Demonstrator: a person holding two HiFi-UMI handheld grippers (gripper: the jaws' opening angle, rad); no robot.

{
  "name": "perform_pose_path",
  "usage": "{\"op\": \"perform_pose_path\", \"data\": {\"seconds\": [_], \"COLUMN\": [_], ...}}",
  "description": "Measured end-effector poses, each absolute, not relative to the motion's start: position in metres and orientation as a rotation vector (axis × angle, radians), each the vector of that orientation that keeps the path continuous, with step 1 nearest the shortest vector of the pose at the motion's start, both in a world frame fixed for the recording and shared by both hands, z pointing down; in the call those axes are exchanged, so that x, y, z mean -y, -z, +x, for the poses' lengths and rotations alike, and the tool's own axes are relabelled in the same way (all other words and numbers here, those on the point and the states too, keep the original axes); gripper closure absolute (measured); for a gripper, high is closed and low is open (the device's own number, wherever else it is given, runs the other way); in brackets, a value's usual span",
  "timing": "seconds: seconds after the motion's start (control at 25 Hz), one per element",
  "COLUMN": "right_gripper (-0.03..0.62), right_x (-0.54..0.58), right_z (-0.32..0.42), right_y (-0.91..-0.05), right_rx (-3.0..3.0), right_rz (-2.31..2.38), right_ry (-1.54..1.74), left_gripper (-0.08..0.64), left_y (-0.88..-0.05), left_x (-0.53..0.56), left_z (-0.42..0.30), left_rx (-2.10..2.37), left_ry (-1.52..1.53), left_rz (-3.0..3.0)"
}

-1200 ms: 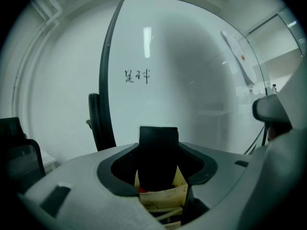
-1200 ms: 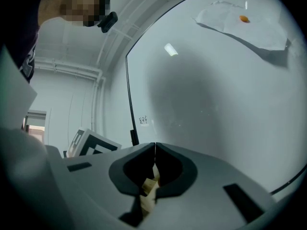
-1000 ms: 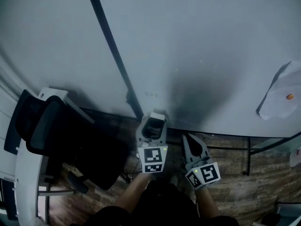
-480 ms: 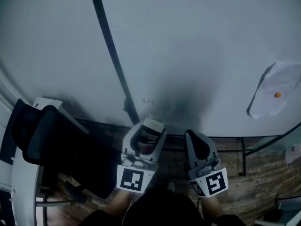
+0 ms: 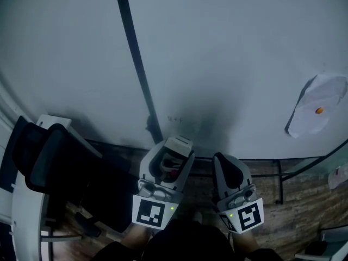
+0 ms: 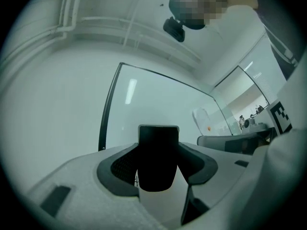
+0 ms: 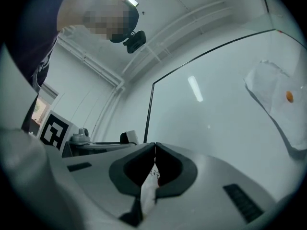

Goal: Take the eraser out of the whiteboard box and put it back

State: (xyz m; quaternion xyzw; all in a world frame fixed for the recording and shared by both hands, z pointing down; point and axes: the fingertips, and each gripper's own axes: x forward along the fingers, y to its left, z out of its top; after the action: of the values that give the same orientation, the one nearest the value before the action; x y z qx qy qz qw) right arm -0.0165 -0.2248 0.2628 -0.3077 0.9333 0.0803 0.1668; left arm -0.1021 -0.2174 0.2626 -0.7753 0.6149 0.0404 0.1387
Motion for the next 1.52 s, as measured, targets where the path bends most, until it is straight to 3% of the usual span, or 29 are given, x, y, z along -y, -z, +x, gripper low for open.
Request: {"op": "perform_pose_path", "data": {"seconds": [1.52], "right_gripper": [0.589], "right_x": [0.208], "right_z": [-0.044], "right_y": [-0.3], "right_rx": [-2.68], "right_rz": [-1.007], "right_ry": [-0.088], "left_gripper": [0.331], "left_y": [-0.307], "left_x": [0.207], "left_z": [-0.14], "left_rx": [-1.855], "left_ry": [-0.155], "left_rz": [-2.343]}}
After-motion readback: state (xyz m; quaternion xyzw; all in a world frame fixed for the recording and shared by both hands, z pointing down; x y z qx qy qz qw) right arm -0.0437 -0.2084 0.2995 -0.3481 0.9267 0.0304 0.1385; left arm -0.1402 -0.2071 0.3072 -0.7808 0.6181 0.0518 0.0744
